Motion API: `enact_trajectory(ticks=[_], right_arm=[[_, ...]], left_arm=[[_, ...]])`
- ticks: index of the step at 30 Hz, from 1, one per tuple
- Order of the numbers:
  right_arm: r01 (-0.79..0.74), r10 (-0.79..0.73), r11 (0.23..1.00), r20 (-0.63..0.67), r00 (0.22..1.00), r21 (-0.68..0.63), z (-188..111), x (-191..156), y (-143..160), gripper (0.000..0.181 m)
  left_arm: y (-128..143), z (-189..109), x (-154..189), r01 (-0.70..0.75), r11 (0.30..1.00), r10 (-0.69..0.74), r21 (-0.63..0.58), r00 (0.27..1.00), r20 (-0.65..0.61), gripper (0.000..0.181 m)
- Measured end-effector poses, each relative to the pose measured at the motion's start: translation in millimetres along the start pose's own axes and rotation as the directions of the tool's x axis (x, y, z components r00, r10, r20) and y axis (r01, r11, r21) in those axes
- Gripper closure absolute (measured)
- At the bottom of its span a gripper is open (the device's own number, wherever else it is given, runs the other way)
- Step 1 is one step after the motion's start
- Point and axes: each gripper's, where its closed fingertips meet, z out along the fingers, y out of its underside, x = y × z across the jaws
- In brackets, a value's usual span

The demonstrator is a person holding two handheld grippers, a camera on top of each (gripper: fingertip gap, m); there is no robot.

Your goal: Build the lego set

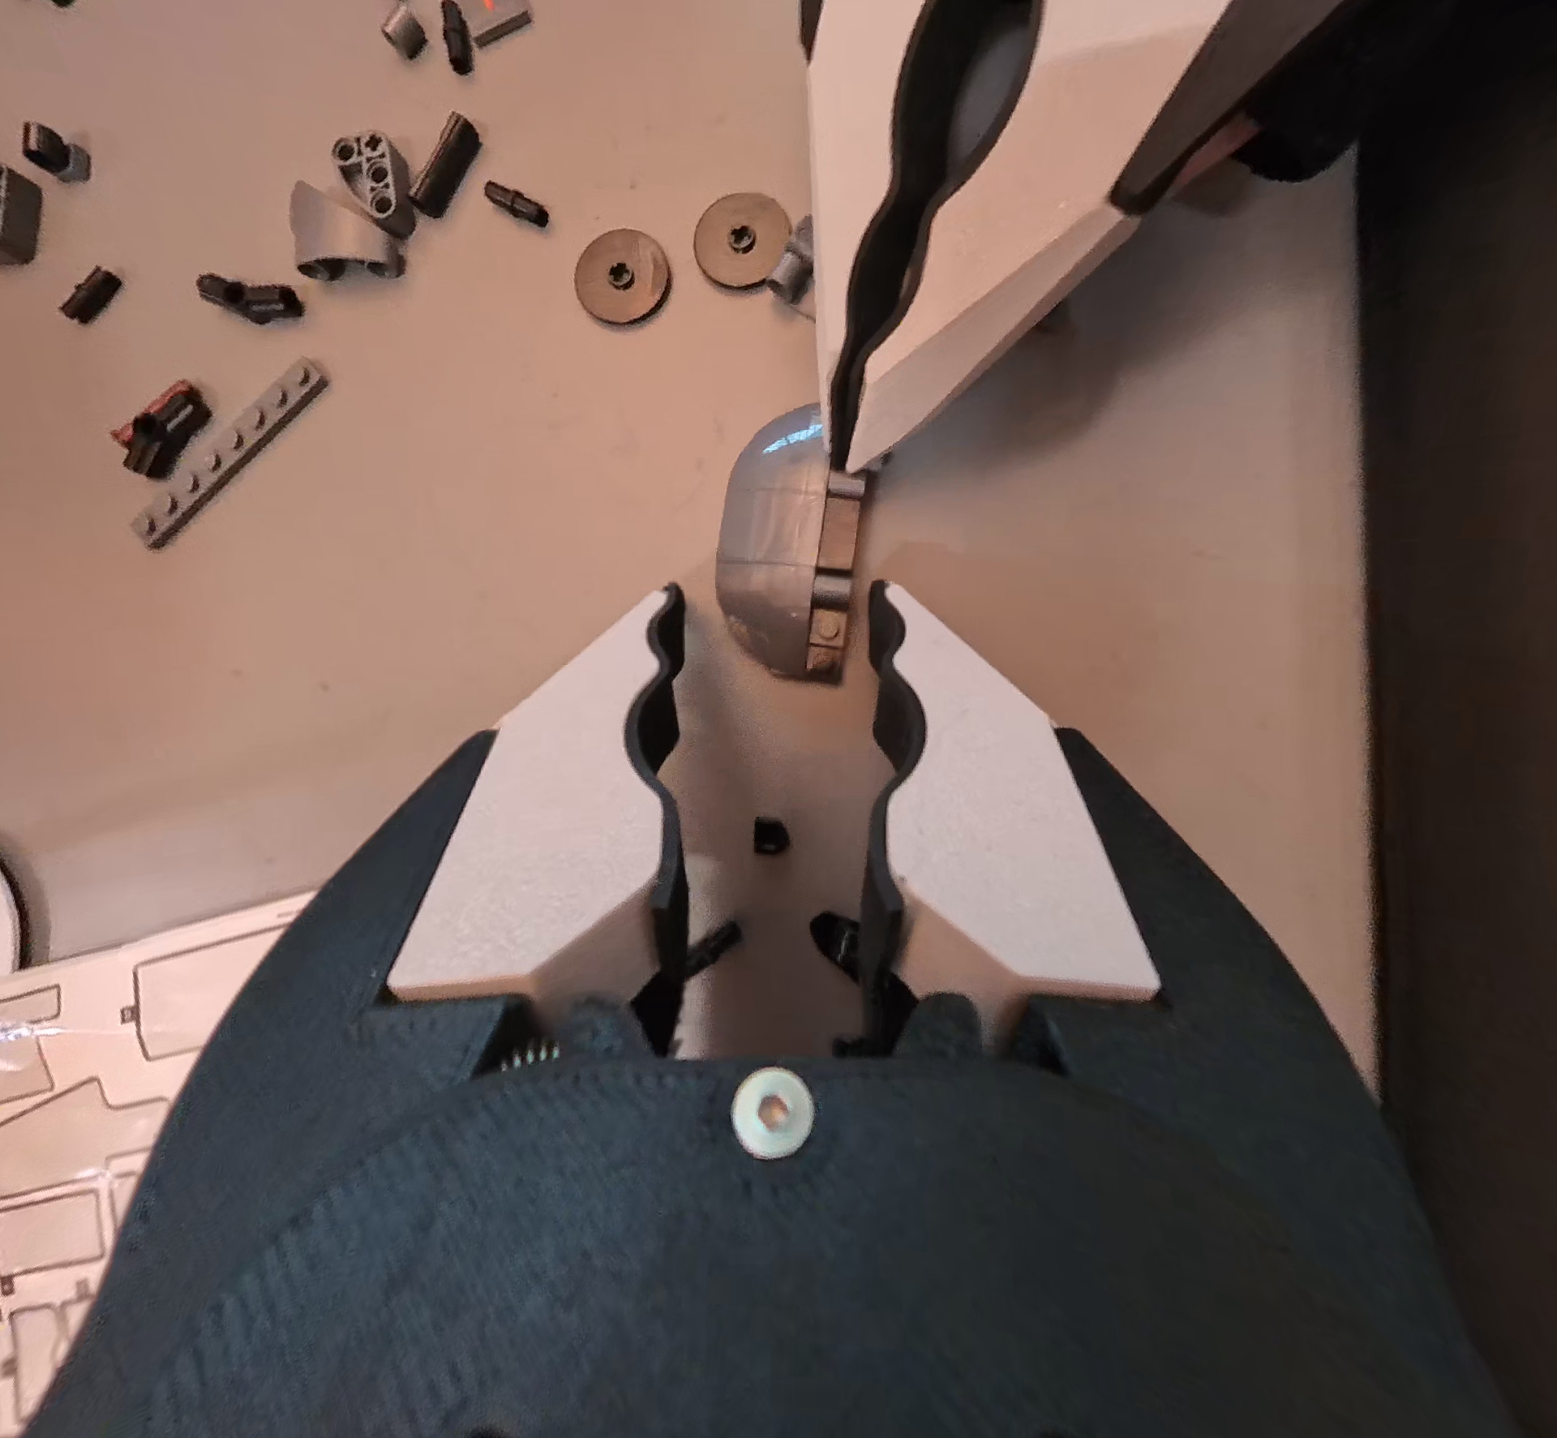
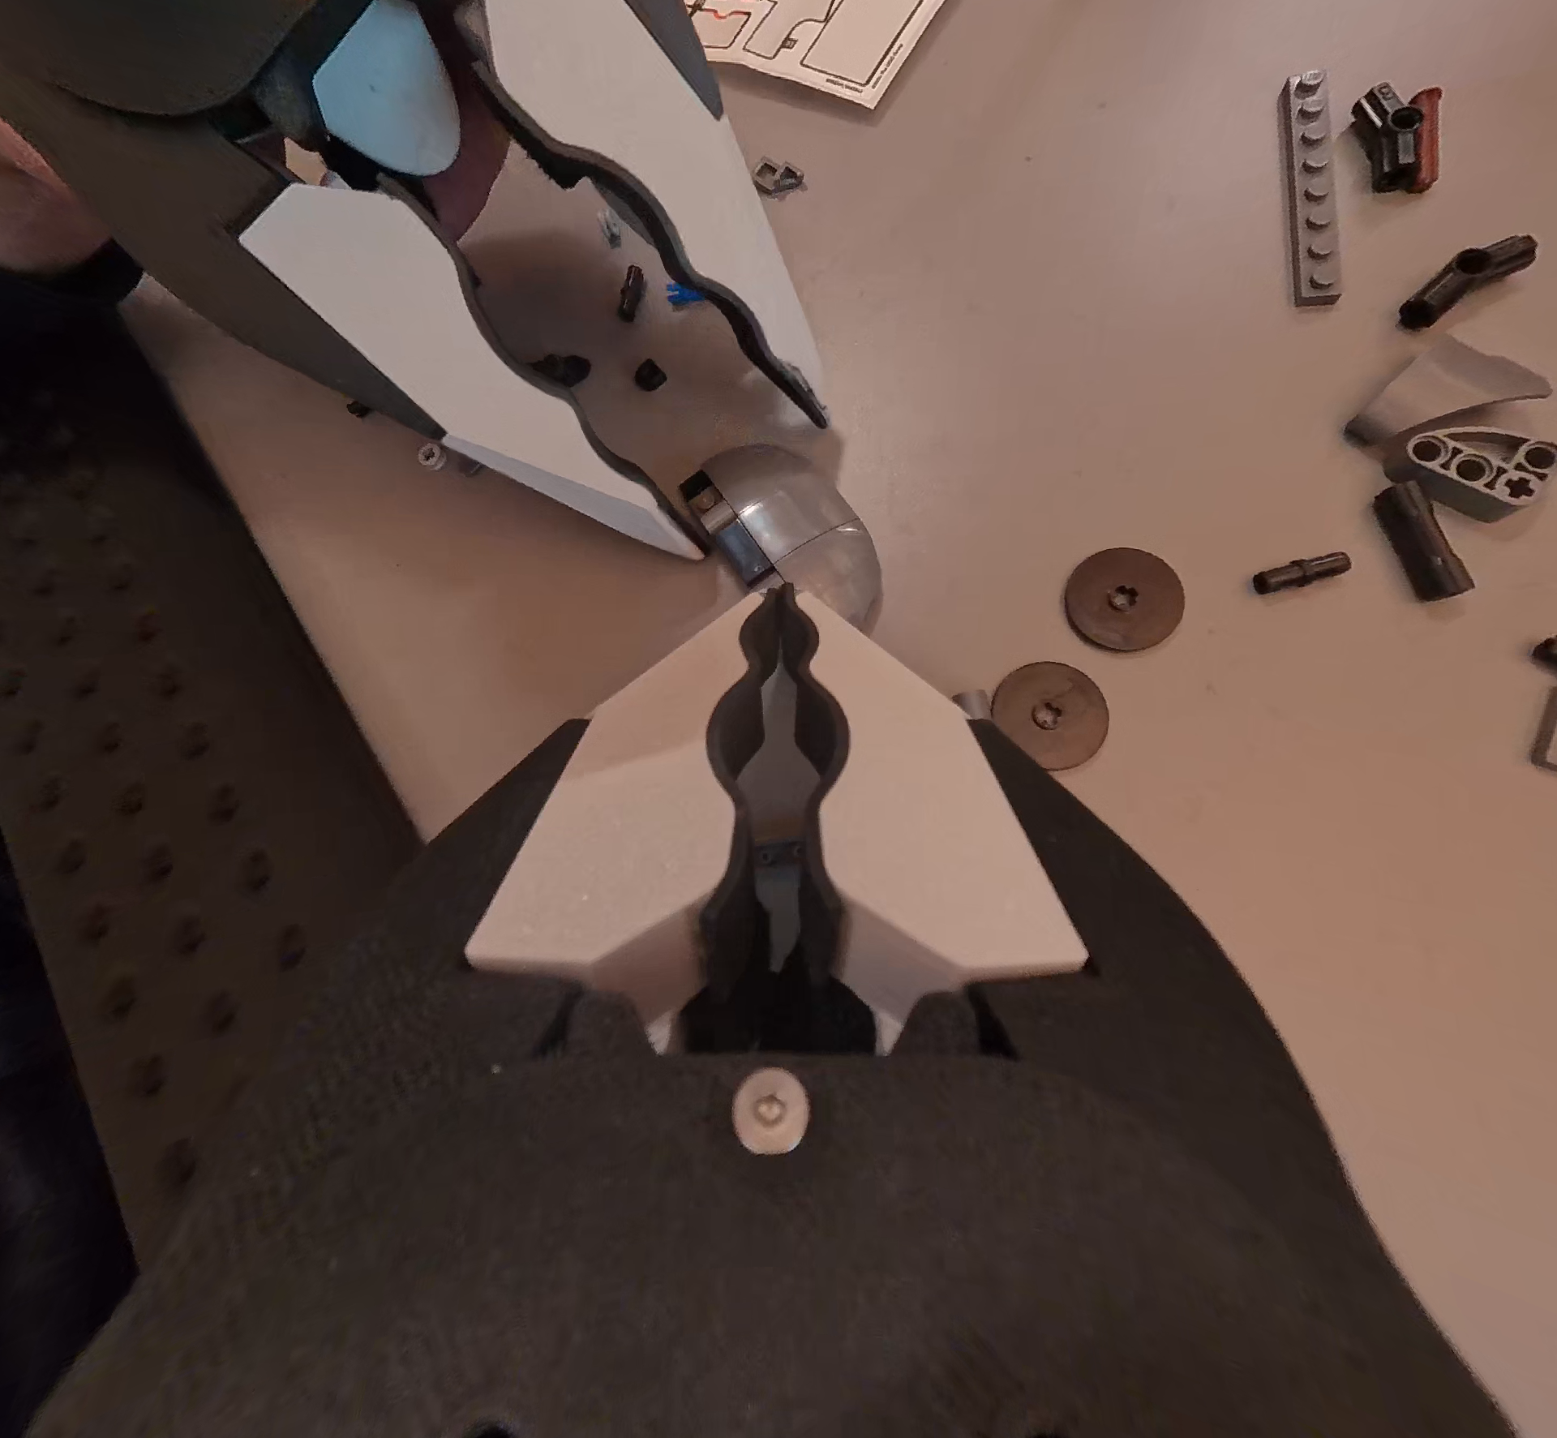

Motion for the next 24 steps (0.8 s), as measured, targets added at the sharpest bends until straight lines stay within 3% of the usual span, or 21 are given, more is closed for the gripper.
enact_trajectory(ticks=[5,10,24], right_arm=[[-0.011,0.011,1.000,0.012,1.000,0.000,0.2,0.0,0.1,0.181],[-0.019,0.019,1.000,0.018,1.000,0.000,0.1,0.1,0.0,0.181],[-0.015,0.015,1.000,0.004,1.000,0.011,-1.4,2.1,-0.9,0.181]], left_arm=[[-10.7,6.2,5.1,-0.066,0.998,0.066,-0.011,0.998,-0.001,0.140],[-15.9,12.0,3.4,-0.045,0.999,0.046,0.009,0.998,-0.038,0.150],[-15.6,12.3,3.9,-0.032,0.998,0.036,0.049,0.997,-0.071,0.150]])
